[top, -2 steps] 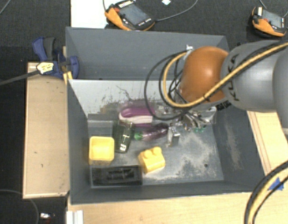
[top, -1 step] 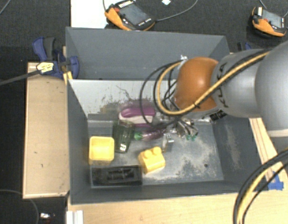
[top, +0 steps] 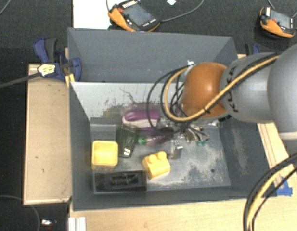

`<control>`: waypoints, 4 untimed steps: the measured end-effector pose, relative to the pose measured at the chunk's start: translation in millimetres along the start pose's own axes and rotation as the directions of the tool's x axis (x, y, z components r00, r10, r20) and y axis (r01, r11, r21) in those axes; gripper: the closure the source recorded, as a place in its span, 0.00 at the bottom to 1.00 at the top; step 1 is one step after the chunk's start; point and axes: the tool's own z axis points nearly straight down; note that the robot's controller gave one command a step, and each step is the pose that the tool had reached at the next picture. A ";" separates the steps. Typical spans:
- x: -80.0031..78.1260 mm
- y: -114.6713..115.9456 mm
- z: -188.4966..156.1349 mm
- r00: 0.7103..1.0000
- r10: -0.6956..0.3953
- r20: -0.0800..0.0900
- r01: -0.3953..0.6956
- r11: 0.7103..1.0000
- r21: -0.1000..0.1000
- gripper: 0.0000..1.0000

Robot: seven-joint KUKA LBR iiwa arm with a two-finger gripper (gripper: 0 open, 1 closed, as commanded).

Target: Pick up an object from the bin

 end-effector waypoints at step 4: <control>-5.7 4.4 -66.3 0.993 0.114 -0.012 -0.114 0.994 -0.002 1.00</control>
Offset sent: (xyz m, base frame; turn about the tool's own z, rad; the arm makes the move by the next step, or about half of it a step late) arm 0.0000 0.0000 0.0000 0.0000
